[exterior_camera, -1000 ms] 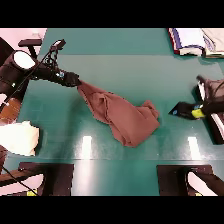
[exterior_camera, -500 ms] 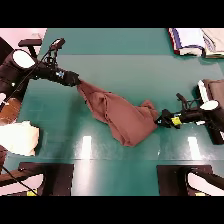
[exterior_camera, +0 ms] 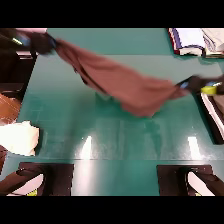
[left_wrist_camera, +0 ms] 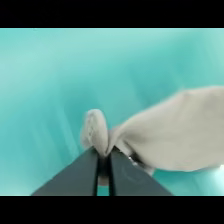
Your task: Fold the shirts.
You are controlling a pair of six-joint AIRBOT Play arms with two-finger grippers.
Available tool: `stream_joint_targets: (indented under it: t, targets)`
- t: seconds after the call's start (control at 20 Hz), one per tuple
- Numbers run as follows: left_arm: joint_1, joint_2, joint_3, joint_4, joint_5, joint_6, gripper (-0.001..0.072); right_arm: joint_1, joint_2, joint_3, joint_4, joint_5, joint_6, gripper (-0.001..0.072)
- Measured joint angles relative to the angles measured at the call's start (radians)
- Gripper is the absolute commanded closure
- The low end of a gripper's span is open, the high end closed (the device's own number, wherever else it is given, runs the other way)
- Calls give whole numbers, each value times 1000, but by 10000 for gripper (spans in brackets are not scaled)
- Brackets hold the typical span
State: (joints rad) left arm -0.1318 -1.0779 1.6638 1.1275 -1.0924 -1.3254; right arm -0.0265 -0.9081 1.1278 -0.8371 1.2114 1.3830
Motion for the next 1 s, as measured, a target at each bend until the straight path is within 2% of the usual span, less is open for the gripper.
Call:
stream_joint_targets:
  t: [0.3, 0.55, 0.8, 1.0]
  targets:
    - [0, 177, 286, 17, 11, -39, 681, -123, 206, 336, -19, 18, -1, 697]
    - [0, 223, 402, 26, 40, -66, 681, -257, 217, 557, -21, 111, -1, 698]
    - [0, 228, 257, 176, 55, -121, 680, -303, 88, 686, -16, 240, 69, 698]
    - [0, 187, -27, 287, 77, -199, 680, -172, -63, 614, -75, 289, 136, 697]
